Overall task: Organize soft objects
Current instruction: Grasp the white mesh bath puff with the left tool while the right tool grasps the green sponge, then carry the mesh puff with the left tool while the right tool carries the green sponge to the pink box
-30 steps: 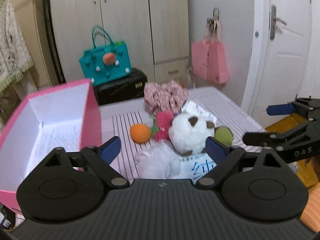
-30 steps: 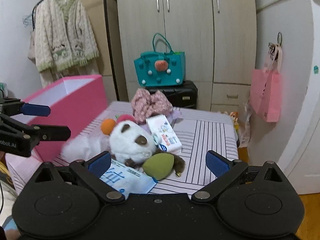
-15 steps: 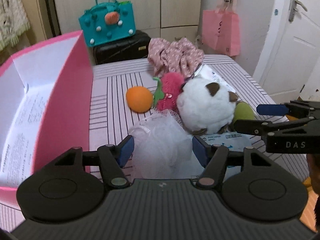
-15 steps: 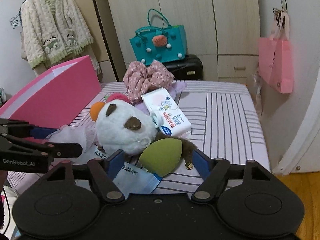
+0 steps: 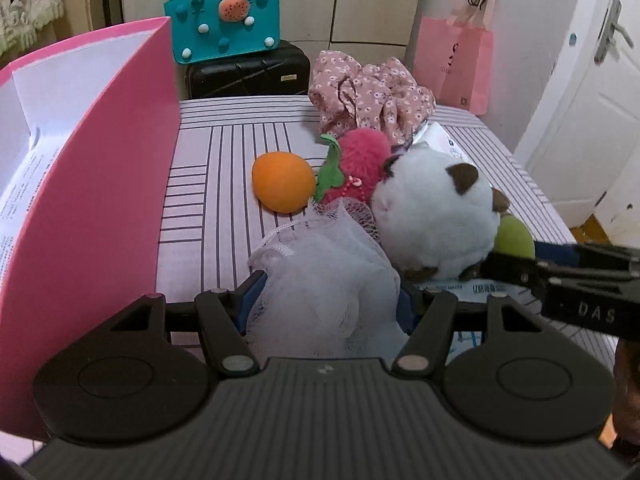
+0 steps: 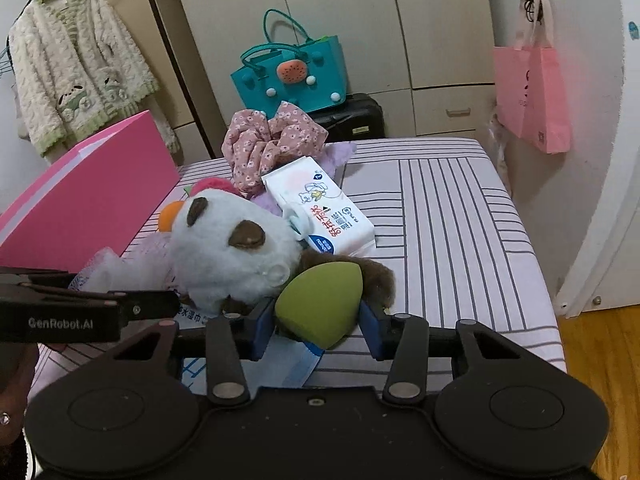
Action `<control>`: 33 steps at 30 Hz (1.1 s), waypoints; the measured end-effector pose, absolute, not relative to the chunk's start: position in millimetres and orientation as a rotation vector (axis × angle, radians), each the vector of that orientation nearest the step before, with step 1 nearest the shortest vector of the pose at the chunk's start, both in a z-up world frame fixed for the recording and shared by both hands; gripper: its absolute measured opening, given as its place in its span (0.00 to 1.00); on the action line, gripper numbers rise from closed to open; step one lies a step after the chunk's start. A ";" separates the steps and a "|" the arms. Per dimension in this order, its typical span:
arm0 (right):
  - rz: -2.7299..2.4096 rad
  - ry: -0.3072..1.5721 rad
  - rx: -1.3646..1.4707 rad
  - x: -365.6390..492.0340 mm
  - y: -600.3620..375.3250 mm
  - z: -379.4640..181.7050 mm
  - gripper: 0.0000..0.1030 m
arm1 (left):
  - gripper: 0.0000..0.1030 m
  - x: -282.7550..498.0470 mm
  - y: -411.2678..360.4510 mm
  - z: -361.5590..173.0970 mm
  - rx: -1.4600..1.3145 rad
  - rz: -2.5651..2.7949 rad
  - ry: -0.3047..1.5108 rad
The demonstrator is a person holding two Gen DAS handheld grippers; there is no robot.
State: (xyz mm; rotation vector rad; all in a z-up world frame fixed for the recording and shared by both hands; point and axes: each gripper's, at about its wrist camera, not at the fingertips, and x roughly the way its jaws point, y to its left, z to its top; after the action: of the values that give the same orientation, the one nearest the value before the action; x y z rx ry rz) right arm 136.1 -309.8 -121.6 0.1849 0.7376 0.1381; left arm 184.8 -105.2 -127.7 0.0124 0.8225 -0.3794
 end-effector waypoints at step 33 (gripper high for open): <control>0.348 0.744 0.083 83.3 -266.0 -54.5 0.46 | 0.31 121.0 -62.7 -70.6 0.084 -0.577 0.842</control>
State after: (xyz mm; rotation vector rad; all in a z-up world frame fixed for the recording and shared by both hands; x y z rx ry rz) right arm 83.3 -266.0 -54.5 0.0828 0.7436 0.3480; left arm 121.0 -62.7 -70.6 0.0836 0.8424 -0.5768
